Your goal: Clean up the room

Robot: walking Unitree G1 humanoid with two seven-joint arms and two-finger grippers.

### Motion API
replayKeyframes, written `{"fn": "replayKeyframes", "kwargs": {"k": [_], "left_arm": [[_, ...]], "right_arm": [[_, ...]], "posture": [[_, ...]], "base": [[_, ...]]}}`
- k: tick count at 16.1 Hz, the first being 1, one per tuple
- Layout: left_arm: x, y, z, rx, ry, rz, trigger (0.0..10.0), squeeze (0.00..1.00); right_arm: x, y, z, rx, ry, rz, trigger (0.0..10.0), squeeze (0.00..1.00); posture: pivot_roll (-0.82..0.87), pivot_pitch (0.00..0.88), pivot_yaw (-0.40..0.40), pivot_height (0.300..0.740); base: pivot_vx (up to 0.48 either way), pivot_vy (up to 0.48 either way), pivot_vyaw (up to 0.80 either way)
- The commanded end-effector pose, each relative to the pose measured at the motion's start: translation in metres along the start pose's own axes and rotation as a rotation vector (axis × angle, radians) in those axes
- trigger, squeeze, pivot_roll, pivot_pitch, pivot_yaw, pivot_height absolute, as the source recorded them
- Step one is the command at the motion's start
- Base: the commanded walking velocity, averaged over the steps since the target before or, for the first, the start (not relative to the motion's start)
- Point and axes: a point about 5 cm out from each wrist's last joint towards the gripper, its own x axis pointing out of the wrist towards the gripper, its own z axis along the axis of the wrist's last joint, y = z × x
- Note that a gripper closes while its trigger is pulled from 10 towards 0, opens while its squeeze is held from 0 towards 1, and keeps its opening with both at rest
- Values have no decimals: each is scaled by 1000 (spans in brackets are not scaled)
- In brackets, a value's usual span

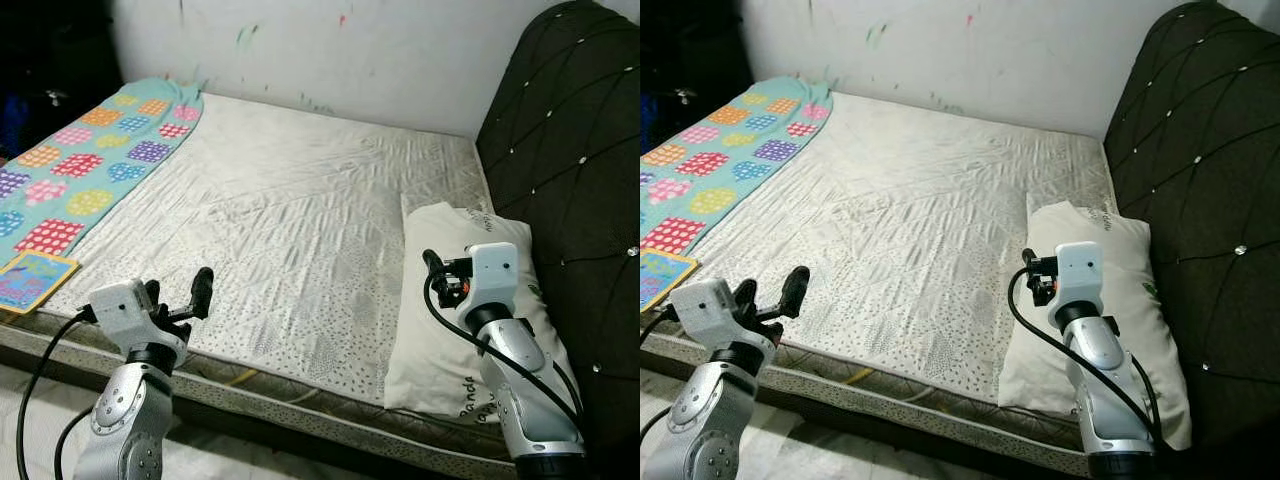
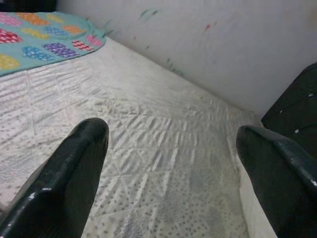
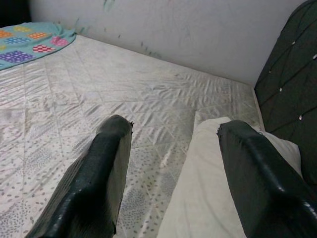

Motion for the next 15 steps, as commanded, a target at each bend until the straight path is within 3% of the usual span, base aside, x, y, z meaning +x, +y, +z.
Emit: {"fn": "replayKeyframes", "kwargs": {"k": [1,8,15], "left_arm": [[-1,-3,2,-3,-11,-22,10000,0],[0,-4,1,-9,-2,-29,10000,0],[0,-2,-2,-12,11,5,10000,0]], "right_arm": [[0,-3,5,-16,-12,-8,10000,0],[3,-2,6,-20,-12,4,10000,0],[4,0,5,-22,-14,14,10000,0]], "posture": [[-52,4,-31,740],[-51,0,-37,740],[-49,0,-39,740]], "base": [[292,0,0],[293,0,-393],[0,0,0]]}}
